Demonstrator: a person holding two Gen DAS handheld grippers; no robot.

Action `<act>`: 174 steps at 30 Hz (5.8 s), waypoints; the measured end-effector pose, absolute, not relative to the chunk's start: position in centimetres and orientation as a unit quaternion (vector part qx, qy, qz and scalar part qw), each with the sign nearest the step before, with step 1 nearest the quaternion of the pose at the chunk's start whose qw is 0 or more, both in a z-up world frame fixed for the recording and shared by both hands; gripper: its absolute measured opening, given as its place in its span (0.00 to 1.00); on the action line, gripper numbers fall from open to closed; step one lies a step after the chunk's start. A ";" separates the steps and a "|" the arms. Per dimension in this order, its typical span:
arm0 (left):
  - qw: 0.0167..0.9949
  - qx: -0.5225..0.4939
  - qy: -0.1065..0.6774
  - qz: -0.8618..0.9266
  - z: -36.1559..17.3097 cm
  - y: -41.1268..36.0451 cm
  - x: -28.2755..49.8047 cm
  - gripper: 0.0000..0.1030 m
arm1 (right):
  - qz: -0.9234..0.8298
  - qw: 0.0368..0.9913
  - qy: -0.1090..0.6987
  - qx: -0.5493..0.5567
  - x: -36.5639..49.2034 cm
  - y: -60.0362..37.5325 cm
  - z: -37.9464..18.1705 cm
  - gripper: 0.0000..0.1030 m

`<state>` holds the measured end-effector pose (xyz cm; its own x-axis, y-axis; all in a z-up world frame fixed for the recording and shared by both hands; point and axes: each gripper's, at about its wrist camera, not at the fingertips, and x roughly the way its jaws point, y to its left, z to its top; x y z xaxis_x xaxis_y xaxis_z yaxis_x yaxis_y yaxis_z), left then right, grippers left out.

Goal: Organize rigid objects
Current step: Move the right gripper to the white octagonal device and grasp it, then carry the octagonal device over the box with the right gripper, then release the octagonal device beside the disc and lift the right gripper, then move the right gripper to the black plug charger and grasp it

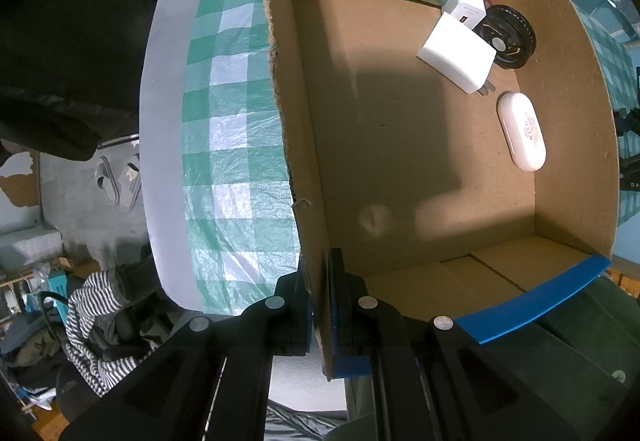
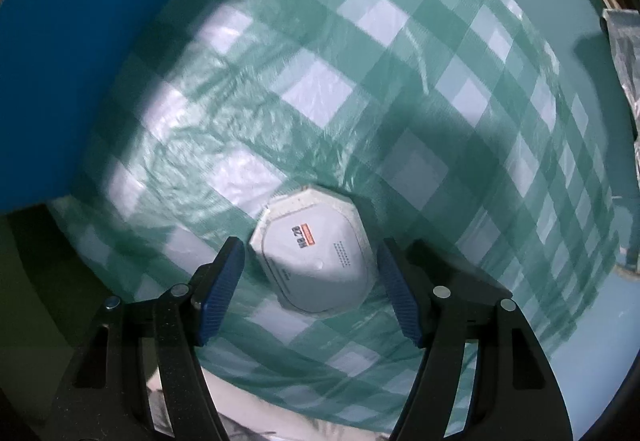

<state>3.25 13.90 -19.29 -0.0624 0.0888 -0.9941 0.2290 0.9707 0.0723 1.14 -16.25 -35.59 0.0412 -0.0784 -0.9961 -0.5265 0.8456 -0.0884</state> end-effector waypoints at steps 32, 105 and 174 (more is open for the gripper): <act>0.672 0.111 0.730 -0.061 -19.7 13.8 3.3 0.08 | 0.079 0.724 0.681 -0.078 3.8 -18.4 -35.9 0.57; 0.672 0.109 0.729 -0.068 -19.4 13.5 3.7 0.08 | 0.254 0.734 0.594 -0.209 5.6 1.4 -25.6 0.53; 0.669 0.114 0.731 -0.069 -19.5 13.5 3.6 0.08 | -0.157 0.703 0.647 0.249 1.5 -29.8 -28.2 0.68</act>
